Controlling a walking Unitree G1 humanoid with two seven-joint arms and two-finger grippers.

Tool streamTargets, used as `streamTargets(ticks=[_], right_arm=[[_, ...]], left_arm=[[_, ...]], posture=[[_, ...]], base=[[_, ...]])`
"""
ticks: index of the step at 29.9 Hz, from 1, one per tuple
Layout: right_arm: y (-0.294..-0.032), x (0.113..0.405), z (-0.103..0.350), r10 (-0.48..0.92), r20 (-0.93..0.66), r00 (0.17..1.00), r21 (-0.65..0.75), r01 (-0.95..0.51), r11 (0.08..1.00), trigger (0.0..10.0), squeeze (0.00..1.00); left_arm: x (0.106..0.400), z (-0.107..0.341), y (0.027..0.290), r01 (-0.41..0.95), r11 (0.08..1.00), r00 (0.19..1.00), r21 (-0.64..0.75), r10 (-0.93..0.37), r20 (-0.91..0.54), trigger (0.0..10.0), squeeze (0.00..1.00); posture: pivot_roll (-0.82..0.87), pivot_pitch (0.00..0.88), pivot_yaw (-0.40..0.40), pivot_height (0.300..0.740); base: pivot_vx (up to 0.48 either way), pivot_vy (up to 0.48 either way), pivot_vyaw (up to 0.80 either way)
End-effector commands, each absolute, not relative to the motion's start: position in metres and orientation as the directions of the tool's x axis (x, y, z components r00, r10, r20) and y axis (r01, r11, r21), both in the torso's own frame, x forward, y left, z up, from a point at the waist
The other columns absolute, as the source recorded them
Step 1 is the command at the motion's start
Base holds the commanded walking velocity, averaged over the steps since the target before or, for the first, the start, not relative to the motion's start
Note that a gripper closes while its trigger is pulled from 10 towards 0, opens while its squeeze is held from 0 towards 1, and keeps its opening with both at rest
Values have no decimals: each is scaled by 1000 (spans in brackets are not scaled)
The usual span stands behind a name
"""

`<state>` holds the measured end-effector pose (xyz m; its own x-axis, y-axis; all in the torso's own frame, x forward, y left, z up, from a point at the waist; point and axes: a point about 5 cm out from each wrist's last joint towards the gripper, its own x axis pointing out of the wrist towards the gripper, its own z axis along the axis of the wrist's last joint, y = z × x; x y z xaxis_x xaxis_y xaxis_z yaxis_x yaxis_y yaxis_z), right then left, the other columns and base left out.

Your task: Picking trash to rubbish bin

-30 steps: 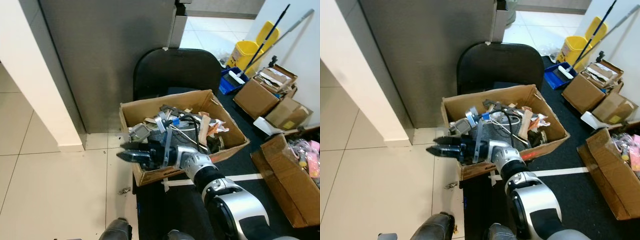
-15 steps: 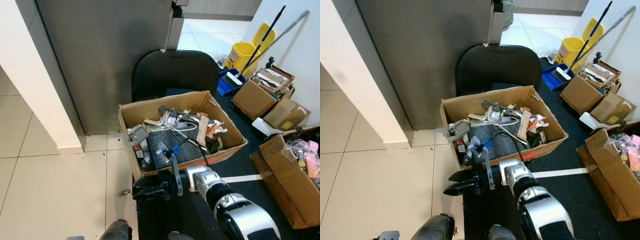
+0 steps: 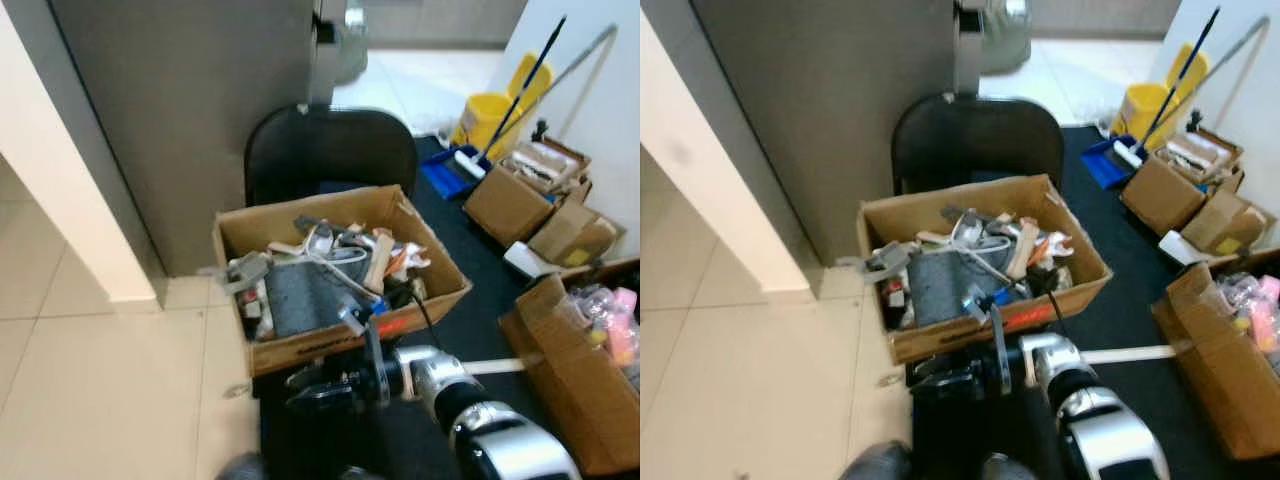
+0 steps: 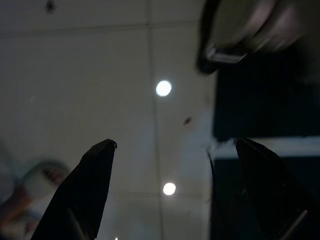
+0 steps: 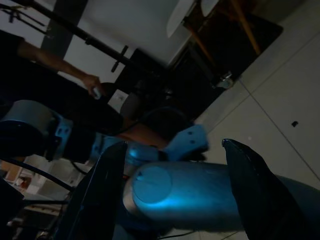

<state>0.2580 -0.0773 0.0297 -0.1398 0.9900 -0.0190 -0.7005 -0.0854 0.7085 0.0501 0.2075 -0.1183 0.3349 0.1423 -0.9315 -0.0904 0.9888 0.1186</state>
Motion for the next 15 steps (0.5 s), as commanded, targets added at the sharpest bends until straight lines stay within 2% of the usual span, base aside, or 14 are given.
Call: streamTargets(ticks=[1,11,15], right_arm=[[-81,259,31,991,-19,-136,705,-704,-83,10000,0],[-80,258,30,990,-24,-138,696,-713,-83,10000,0],[-77,263,25,991,-126,-43,653,-756,50,10000,0]], left_arm=[[43,-120,205,-79,990,314,113,132,-940,10000,0],[39,-120,206,-71,991,303,116,133,-944,10000,0],[40,-120,206,-70,991,303,116,132,-944,10000,0]], posture=[[208,91,-63,740],[208,91,-65,740],[207,85,-66,740]], base=[[0,-416,0],[0,-418,0],[0,-416,0]])
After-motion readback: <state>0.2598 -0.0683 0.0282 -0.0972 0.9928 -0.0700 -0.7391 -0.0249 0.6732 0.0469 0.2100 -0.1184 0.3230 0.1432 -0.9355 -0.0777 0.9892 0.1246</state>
